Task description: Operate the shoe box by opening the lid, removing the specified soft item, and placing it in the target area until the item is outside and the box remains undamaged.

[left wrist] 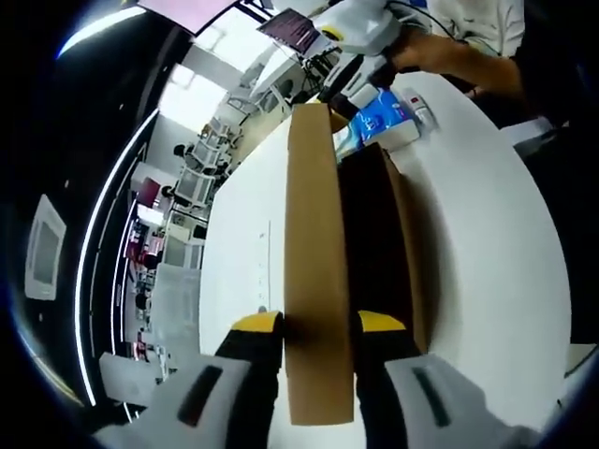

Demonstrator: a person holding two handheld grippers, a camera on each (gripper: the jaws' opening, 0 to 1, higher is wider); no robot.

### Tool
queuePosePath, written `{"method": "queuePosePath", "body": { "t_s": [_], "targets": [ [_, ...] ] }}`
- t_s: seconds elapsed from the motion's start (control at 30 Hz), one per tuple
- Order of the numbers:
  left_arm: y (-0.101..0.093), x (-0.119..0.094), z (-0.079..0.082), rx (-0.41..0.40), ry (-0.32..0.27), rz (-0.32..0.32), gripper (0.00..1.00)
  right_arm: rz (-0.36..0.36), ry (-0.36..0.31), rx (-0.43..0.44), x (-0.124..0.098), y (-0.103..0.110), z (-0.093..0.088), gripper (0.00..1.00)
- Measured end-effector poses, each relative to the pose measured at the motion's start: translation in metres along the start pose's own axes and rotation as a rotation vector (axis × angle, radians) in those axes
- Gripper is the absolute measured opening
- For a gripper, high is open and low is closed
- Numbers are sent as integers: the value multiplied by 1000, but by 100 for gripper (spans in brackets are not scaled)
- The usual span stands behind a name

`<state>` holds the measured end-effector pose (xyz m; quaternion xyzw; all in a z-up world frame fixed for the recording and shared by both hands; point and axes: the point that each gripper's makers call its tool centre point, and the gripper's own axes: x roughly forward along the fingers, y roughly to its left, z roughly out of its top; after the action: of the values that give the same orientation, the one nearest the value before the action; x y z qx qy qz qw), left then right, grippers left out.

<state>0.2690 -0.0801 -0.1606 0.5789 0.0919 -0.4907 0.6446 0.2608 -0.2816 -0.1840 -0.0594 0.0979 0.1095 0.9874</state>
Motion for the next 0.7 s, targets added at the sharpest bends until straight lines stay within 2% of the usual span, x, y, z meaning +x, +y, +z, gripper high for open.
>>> {"method": "queuePosePath", "body": {
  "t_s": [0.1,0.2,0.27,0.4,0.47,0.53,0.57,0.6,0.7],
  "targets": [
    [-1,-1,-1,4,-5,4,30,10,7,8,-2,2,-2,12],
    [-2,-2,-1,14,-7,13,30,34,12,-32,-6,5,-2,13],
    [-1,-2,-1,12,-5,30,30,74,5,-146,-12,8,0,14],
    [-5,0,-2,26,-1,42,30,90,53,-365,-29,5,0,31],
    [-6,-1,-2,28,-6,49,30,90,60,-446,-42,4,8,32],
    [-6,-1,-1,25,-14,57,30,92,83,-609,-54,6,17,32],
    [-6,-1,-1,26,-14,59,30,105,94,-737,-57,13,24,32],
    [-6,-1,-1,29,-16,62,30,116,101,-813,-58,19,28,36],
    [-6,0,-1,29,-14,71,30,187,109,-951,-57,50,38,43]
  ]
}}
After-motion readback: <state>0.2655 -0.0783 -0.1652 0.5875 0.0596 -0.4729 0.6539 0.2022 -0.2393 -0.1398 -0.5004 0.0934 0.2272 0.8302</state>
